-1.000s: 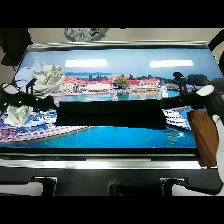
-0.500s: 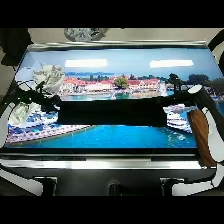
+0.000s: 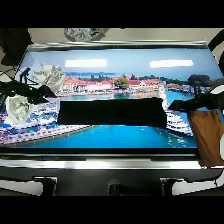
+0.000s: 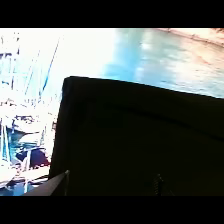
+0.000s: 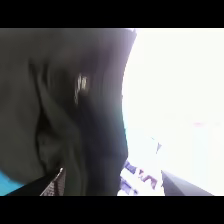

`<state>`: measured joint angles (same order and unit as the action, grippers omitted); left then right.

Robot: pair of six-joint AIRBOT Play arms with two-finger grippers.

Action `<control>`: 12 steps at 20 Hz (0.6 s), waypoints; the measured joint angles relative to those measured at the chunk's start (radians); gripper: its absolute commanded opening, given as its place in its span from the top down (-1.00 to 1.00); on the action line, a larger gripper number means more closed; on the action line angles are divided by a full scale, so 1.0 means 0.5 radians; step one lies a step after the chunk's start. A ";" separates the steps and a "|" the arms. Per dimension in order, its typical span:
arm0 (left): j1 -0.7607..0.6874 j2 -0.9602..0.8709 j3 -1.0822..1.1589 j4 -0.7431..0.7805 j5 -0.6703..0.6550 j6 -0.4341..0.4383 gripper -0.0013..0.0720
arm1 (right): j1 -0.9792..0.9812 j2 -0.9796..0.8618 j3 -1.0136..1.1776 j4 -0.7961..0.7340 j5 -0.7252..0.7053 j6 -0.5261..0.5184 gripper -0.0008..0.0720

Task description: Fold the shirts.

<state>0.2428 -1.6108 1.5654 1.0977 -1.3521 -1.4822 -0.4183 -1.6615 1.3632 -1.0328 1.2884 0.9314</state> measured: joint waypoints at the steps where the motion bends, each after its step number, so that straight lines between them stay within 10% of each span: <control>1: -0.015 0.045 0.002 0.001 0.006 0.002 -0.70 | -0.017 -0.047 -0.014 0.040 0.041 0.012 -0.99; 10: -0.286 0.299 0.005 0.003 0.010 0.017 -0.70 | 0.056 -0.354 -0.047 0.555 0.146 0.040 -0.91; 12: -0.361 0.311 0.005 0.003 0.011 0.017 -0.66 | 0.114 -0.378 -0.053 0.617 0.108 0.008 0.05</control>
<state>0.0624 -1.4555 1.5681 1.0992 -1.3468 -1.4738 -0.3611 -1.8503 1.3369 -0.7242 1.3426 0.9356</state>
